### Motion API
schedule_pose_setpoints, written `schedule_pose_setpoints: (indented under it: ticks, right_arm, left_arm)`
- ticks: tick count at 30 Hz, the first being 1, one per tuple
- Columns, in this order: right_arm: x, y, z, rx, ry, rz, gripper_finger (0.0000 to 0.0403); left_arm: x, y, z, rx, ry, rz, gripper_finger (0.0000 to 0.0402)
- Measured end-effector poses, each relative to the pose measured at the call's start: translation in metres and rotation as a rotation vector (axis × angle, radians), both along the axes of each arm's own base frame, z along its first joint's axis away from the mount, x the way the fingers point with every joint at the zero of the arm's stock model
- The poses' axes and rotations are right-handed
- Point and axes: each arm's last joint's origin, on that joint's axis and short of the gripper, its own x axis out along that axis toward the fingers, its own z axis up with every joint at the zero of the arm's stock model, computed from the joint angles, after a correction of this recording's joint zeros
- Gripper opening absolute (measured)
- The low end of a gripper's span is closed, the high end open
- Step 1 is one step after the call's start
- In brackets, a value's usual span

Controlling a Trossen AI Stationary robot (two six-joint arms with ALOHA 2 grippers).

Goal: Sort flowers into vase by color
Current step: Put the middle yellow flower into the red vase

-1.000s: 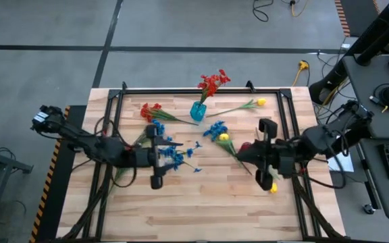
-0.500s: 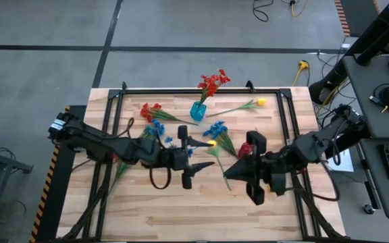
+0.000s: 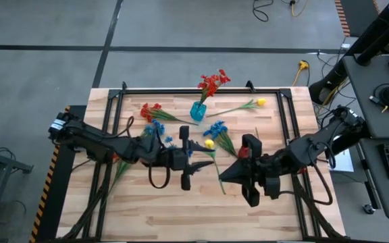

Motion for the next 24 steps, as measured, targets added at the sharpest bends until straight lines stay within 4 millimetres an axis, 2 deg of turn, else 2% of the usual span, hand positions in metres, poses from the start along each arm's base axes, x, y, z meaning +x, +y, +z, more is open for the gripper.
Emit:
schedule_pose_setpoints:
  ticks: [5,10,16,24]
  right_arm:
    - [0.0,0.0,0.0,0.0,-0.007,-0.001,0.0009]
    - [-0.001,-0.001,0.002,0.007,-0.013,-0.003,0.0009]
    - [-0.007,-0.005,0.01,0.07,-0.032,0.005,0.003]
    - [-0.009,-0.009,0.016,0.116,-0.044,-0.073,0.011]
  left_arm:
    - [0.002,0.002,0.0,0.0,-0.001,0.009,0.0054]
    - [0.001,0.004,-0.001,0.004,0.007,0.011,0.0008]
    - [-0.001,0.005,0.013,0.012,0.024,0.017,0.0005]
    - [-0.005,0.006,0.034,0.035,0.077,0.019,0.0002]
